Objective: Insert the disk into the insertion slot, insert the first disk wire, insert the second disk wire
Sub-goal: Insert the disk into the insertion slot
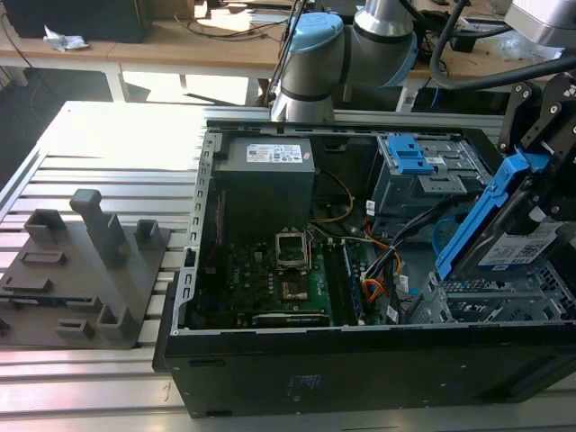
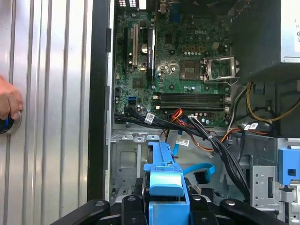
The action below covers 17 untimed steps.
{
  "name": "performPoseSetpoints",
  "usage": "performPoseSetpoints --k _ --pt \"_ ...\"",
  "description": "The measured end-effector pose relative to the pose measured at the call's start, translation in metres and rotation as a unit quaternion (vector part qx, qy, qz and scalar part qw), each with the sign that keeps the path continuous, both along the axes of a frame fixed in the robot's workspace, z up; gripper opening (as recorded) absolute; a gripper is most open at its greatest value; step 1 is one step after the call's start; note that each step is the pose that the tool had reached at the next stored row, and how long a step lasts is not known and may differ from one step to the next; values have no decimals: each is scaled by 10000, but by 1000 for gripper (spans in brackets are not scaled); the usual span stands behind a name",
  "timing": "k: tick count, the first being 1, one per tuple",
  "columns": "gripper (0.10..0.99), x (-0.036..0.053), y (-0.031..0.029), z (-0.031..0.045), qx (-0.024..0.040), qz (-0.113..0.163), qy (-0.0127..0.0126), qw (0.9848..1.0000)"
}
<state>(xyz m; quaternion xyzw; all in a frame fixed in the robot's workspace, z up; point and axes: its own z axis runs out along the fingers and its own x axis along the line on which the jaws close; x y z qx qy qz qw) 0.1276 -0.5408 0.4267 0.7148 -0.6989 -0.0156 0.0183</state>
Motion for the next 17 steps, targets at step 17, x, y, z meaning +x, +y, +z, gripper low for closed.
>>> performPoseSetpoints --k 17 --pt "365 12 -39 -61 -23 -209 0 9998"
